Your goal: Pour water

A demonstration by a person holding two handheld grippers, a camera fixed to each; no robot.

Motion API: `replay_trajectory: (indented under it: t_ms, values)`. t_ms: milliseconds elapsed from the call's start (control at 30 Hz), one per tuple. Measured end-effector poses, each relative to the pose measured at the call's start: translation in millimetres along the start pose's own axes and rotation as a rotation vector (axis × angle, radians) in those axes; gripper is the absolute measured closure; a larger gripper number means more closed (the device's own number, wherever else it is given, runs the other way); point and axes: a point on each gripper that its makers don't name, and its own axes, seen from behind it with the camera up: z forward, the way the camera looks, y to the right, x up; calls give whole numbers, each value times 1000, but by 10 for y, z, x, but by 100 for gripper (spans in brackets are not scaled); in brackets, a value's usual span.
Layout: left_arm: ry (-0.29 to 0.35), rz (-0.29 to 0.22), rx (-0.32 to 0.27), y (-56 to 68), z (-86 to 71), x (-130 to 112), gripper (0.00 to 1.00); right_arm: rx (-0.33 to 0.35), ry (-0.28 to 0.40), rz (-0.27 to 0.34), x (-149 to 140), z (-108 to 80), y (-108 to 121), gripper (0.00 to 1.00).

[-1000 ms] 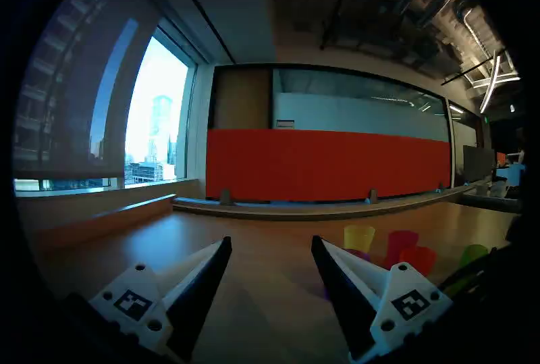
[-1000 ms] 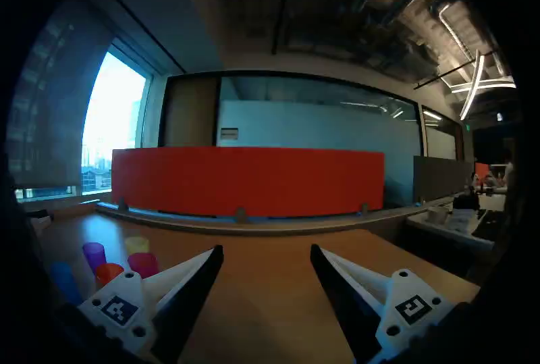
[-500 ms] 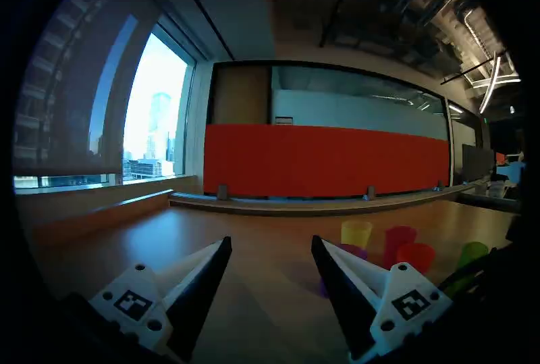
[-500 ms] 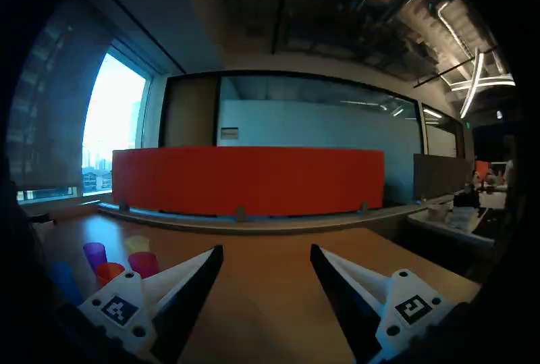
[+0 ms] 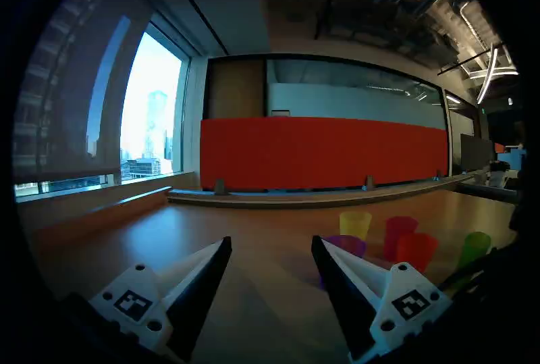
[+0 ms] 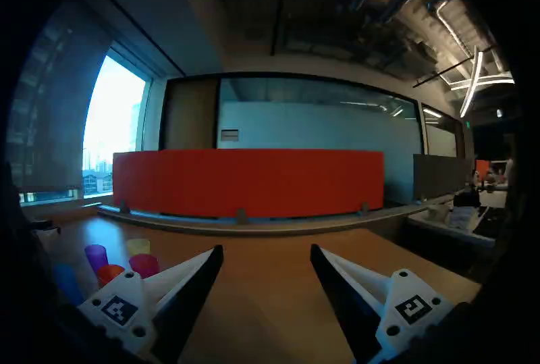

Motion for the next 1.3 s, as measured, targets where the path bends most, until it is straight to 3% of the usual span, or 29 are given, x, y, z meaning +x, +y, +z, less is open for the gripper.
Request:
replay_trajectory:
  t_ms: [833, 1300]
  values:
    - [-3, 4, -2, 17, 5, -13, 13, 29, 34, 7, 115, -4, -41, 0]
    - [-3, 4, -2, 22, 4, -16, 13, 46, 63, -10, 6, -35, -15, 0]
